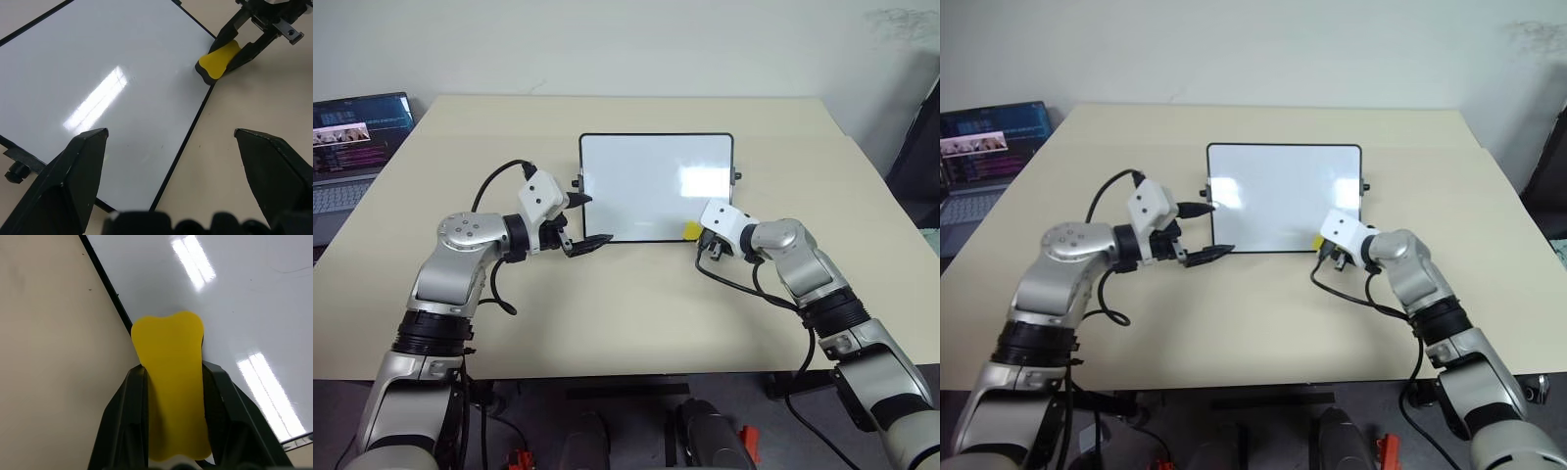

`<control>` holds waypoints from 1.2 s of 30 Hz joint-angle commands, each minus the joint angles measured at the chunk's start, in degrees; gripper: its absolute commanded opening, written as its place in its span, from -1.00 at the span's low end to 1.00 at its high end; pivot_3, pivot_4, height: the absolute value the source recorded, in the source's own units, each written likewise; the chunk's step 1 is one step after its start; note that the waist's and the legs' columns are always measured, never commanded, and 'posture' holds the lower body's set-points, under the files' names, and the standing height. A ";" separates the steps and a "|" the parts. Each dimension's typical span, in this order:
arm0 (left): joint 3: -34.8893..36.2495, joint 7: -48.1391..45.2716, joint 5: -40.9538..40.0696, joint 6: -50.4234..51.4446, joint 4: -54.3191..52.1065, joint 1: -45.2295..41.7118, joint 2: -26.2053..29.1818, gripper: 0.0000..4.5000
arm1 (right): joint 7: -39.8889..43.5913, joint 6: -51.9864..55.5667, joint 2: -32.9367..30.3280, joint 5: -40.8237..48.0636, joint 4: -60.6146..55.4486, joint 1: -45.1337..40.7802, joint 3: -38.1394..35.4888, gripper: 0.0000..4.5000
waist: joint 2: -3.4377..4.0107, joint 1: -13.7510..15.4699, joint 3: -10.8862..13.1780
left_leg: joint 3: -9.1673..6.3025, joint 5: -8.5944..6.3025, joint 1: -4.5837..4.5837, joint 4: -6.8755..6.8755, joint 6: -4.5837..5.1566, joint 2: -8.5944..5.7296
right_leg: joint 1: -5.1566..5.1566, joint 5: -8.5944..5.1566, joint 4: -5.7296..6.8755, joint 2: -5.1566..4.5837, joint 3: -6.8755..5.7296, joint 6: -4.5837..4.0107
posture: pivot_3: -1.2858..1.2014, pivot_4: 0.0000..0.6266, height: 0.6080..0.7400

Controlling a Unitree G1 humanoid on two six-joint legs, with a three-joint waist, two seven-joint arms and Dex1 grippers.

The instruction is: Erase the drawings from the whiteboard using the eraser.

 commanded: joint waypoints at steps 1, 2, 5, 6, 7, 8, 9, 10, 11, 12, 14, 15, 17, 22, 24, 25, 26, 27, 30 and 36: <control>1.39 -0.12 -0.81 -0.26 -2.07 -1.02 0.15 1.00 | -3.74 0.96 0.08 0.08 1.74 -3.13 -3.72 -0.50 | 0.00 -0.04 0.00 | 0.01 0.00 0.00 0.00 0.00 0.00 | 0.00 0.00 0.00 0.00 0.01 0.00 | 0.03 -0.52 1.00; 1.24 -0.44 -1.17 -0.01 -2.24 -1.30 -0.11 1.00 | -2.41 2.05 -0.13 1.86 -0.36 -3.34 -5.05 -0.50 | 0.01 0.02 0.00 | 0.02 0.00 0.00 0.01 0.00 0.00 | 0.00 0.00 0.00 0.00 0.01 0.00 | 0.03 -0.52 1.00; 0.62 -1.86 -2.99 1.12 -3.25 -2.22 -1.28 1.00 | 0.64 7.77 -1.95 5.49 -7.51 -3.52 -8.83 -0.50 | 0.06 0.32 0.05 | -0.02 0.00 -0.05 0.00 0.00 0.00 | -0.02 0.00 -0.01 0.00 -0.02 0.00 | 0.03 -0.52 1.00; 0.16 -2.46 -3.89 1.80 -3.87 -2.62 -2.12 1.00 | 1.48 10.32 -3.20 6.44 -10.31 -3.38 -10.18 -0.50 | 0.11 0.50 0.10 | -0.03 0.00 -0.13 -0.02 0.00 0.00 | -0.07 0.00 -0.04 0.00 -0.02 0.00 | 0.03 -0.52 1.00; -0.61 -3.08 -4.58 2.29 -4.48 -3.04 -3.21 1.00 | 1.94 13.45 -4.28 7.91 -13.20 -3.22 -12.14 -0.50 | 0.13 0.70 0.12 | -0.06 -0.01 -0.20 -0.03 0.00 -0.02 | -0.11 -0.01 -0.08 -0.01 -0.05 0.00 | 0.03 -0.52 1.00; -1.57 -3.32 -4.69 2.11 -4.82 -3.45 -4.61 1.00 | 1.76 16.59 -5.16 9.34 -15.69 -3.11 -14.44 -0.50 | 0.13 0.91 0.12 | -0.10 -0.02 -0.26 -0.04 -0.01 -0.04 | -0.13 -0.01 -0.10 -0.03 -0.09 0.01 | 0.03 -0.52 1.00; -2.75 -2.97 -4.33 1.57 -4.52 -4.14 -6.75 1.00 | 1.15 19.96 -6.39 10.54 -18.02 -2.95 -17.19 -0.50 | 0.14 1.27 0.12 | -0.13 -0.03 -0.30 -0.04 -0.02 -0.04 | -0.14 -0.01 -0.11 -0.03 -0.12 0.00 | 0.03 -0.52 1.00; -4.56 -2.57 -3.69 0.82 -3.85 -4.92 -9.61 1.00 | 0.15 23.69 -8.06 11.40 -20.19 -2.57 -20.68 -0.50 | 0.14 1.68 0.12 | -0.16 -0.05 -0.34 -0.04 -0.05 -0.05 | -0.14 0.00 -0.14 -0.04 -0.16 -0.05 | 0.03 -0.52 1.00; -6.39 -2.70 -3.09 -0.07 -3.34 -5.46 -12.17 1.00 | -1.10 27.01 -9.57 11.86 -21.85 -2.00 -23.79 -0.50 | 0.14 2.20 0.13 | -0.17 -0.07 -0.35 -0.05 -0.06 -0.07 | -0.14 0.05 -0.16 -0.06 -0.17 -0.16 | 0.03 -0.52 1.00; -7.97 -2.96 -2.70 -0.72 -2.88 -5.88 -14.57 1.00 | -2.37 29.81 -10.83 12.22 -22.93 -1.20 -26.58 -0.50 | 0.15 2.73 0.13 | -0.19 -0.09 -0.40 -0.04 -0.07 -0.09 | -0.14 0.07 -0.20 -0.08 -0.22 -0.21 | 0.03 -0.52 1.00; -10.79 -3.55 -2.83 -1.32 -1.87 -6.46 -19.55 1.00 | -4.80 34.59 -13.39 12.23 -23.54 2.30 -31.37 -0.50 | 0.13 3.47 0.12 | -0.23 -0.11 -0.49 -0.04 -0.08 -0.10 | -0.14 0.07 -0.36 -0.11 -0.28 -0.23 | 0.03 -0.52 1.00; -11.91 -3.91 -2.65 -1.50 -1.11 -6.76 -21.34 1.00 | -5.00 36.28 -14.81 12.26 -24.06 4.58 -32.41 -0.50 | 0.12 3.55 0.11 | -0.23 -0.14 -0.53 -0.04 -0.07 -0.10 | -0.14 0.07 -0.44 -0.11 -0.30 -0.23 | 0.03 -0.52 1.00; -13.31 -4.19 -2.71 -1.51 1.05 -7.40 -24.59 1.00 | -4.16 40.06 -16.82 13.63 -25.82 9.12 -33.99 -0.50 | 0.13 3.50 0.11 | -0.22 -0.17 -0.55 -0.05 -0.04 -0.10 | -0.14 0.06 -0.49 -0.12 -0.29 -0.24 | 0.03 -0.52 1.00; -17.58 -3.32 2.40 -8.25 11.66 -9.46 -31.30 1.00 | -7.34 47.56 -15.41 16.30 -25.09 19.03 -39.62 -0.50 | 0.35 2.15 0.06 | 0.05 -0.22 -0.38 -0.05 0.05 -0.10 | -0.14 -0.01 -0.39 -0.11 -0.01 -0.19 | 0.03 -0.52 1.00; -18.71 -2.49 4.51 -11.36 14.90 -10.32 -33.33 1.00 | -9.52 48.78 -14.82 16.36 -24.12 21.47 -40.95 -0.50 | 0.35 2.02 0.06 | 0.08 -0.21 -0.29 -0.02 0.06 -0.11 | -0.06 -0.15 -0.39 -0.10 0.02 0.04 | 0.03 -0.52 1.00; -19.20 -1.93 5.81 -13.20 16.34 -10.57 -34.02 1.00 | -10.74 48.66 -14.38 16.38 -23.87 22.02 -41.82 -0.50 | 0.35 1.91 0.06 | 0.11 -0.21 -0.28 -0.02 0.06 -0.11 | -0.06 -0.16 -0.39 -0.10 0.06 0.06 | 0.03 -0.52 1.00; -19.58 -1.62 6.93 -14.74 17.71 -10.71 -34.48 1.00 | -11.94 48.36 -13.93 16.44 -23.55 22.26 -42.58 -0.50 | 0.35 1.77 0.06 | 0.16 -0.21 -0.25 -0.01 0.06 -0.11 | -0.06 -0.17 -0.39 -0.10 0.11 0.07 | 0.03 -0.52 1.00; -19.92 -1.79 7.72 -16.17 18.84 -10.69 -34.74 1.00 | -12.64 48.55 -13.33 16.98 -23.26 22.19 -43.41 -0.50 | 0.36 1.59 0.06 | 0.20 -0.21 -0.23 -0.01 0.06 -0.11 | -0.06 -0.18 -0.39 -0.10 0.15 0.09 | 0.03 -0.52 1.00; -19.73 -2.86 8.03 -17.36 19.99 -10.26 -35.51 1.00 | -14.49 47.57 -12.40 17.92 -21.22 21.43 -44.27 -0.50 | 0.37 1.33 0.05 | 0.27 -0.21 -0.15 -0.01 0.06 -0.11 | -0.05 -0.18 -0.32 -0.08 0.24 0.10 | 0.03 -0.52 1.00; -19.16 -3.41 7.70 -16.54 18.66 -9.59 -36.01 1.00 | -17.02 43.33 -12.56 19.01 -16.06 19.47 -42.97 -0.50 | 0.37 1.47 0.05 | 0.26 -0.21 -0.17 -0.01 0.06 -0.11 | -0.02 -0.19 -0.33 -0.08 0.24 0.12 | 0.03 -0.52 1.00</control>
